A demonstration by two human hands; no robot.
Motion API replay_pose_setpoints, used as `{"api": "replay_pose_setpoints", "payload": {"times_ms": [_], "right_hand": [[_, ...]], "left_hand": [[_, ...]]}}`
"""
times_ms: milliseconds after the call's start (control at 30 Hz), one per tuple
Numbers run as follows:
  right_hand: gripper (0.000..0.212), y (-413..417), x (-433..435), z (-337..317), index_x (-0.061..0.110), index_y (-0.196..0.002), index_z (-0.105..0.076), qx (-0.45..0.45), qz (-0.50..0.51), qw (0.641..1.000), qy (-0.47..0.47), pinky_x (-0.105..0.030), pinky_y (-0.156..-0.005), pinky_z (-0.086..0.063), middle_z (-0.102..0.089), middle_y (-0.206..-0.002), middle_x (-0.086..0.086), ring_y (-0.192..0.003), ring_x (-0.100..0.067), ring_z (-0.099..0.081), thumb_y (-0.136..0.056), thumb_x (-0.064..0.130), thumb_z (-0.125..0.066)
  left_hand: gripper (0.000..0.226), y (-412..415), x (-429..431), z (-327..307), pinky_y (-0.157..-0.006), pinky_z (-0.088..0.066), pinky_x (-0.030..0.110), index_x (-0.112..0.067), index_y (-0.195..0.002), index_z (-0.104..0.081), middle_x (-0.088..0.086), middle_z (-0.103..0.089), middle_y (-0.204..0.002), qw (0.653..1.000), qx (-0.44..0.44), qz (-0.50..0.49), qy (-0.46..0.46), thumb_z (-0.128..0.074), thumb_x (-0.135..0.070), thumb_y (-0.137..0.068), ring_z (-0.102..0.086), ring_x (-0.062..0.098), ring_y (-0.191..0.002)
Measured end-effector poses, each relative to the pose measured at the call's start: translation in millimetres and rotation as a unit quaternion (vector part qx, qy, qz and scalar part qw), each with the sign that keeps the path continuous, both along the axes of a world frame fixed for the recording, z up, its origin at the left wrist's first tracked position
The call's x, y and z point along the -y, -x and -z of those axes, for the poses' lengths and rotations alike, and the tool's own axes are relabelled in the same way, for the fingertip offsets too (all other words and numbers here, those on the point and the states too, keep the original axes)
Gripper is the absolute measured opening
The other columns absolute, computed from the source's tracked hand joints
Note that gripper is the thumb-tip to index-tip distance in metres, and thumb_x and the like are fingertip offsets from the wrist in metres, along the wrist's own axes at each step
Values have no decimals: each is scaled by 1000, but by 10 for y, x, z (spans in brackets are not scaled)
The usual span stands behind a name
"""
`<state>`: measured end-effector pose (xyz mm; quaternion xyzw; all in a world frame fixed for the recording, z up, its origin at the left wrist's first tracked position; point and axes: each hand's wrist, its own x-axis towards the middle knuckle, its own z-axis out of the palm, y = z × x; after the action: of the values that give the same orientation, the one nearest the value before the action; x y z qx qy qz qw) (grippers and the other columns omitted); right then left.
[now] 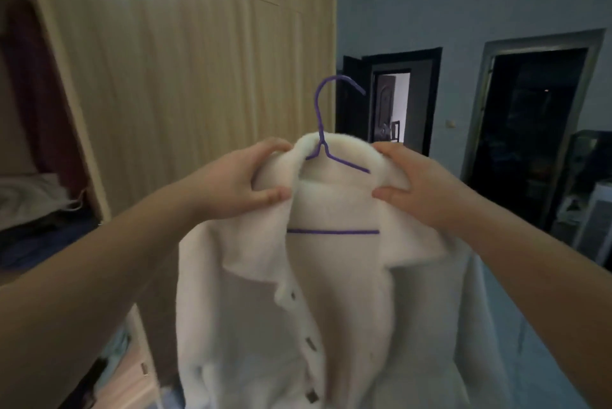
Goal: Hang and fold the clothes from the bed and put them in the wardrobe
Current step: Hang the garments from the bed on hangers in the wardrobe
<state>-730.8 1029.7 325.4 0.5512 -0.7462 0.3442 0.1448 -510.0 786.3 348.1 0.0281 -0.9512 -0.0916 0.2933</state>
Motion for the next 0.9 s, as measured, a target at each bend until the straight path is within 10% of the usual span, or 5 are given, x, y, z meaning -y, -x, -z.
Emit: {"api": "replay_pose_setpoints", "payload": {"times_ms": [133,233,500,700,900], "right_hand": [[59,-754,867,83,35,-143,-31,-126,37,990,-50,-35,-89,-44,-49,-135,11,-116,-24,-56,-91,47,-57],[48,-1482,1579,172,29,-135,-32,-191,22,981,-8,-37,-67,-41,-49,-126,4,-94,-30,-61,-94,48,-48],[43,-2682,3136,246,23,-128,-43,-207,-83,971,85,-40,-54,-50,-50,-109,-1,-77,-35,-62,-91,45,-51],[59,-3234,4154,312,47,-133,-33,-48,-168,983,60,-36,-87,-48,-53,-130,12,-111,-18,-56,-84,47,-66],[42,-3602,5122,423,44,-112,-55,127,-297,945,-60,-25,-79,-52,-68,-101,17,-92,-4,-66,-78,45,-78]], "left_hand": [[67,-700,535,134,-78,-40,27,-46,-138,-29,-23,-52,-128,993,-2,-92,79,-58,-65,-80,-56,8,-110],[66,-1281,1027,273,-78,-48,34,-38,-142,-26,-11,-46,-141,974,-14,-185,129,-57,-57,-87,-61,24,-112],[64,-2989,2231,345,-80,-52,33,-44,-117,-58,-27,-65,-94,963,-23,-256,-82,-52,-83,-67,-64,3,-92],[39,-3869,2788,370,-71,-55,35,-45,-100,-62,-25,-68,-84,927,-138,-337,-93,-63,-66,-67,-63,-2,-78],[22,-4440,3250,385,-55,-39,28,-46,-71,-55,-23,-59,-65,892,-122,-430,-63,-72,-60,-68,-54,2,-61]]}}
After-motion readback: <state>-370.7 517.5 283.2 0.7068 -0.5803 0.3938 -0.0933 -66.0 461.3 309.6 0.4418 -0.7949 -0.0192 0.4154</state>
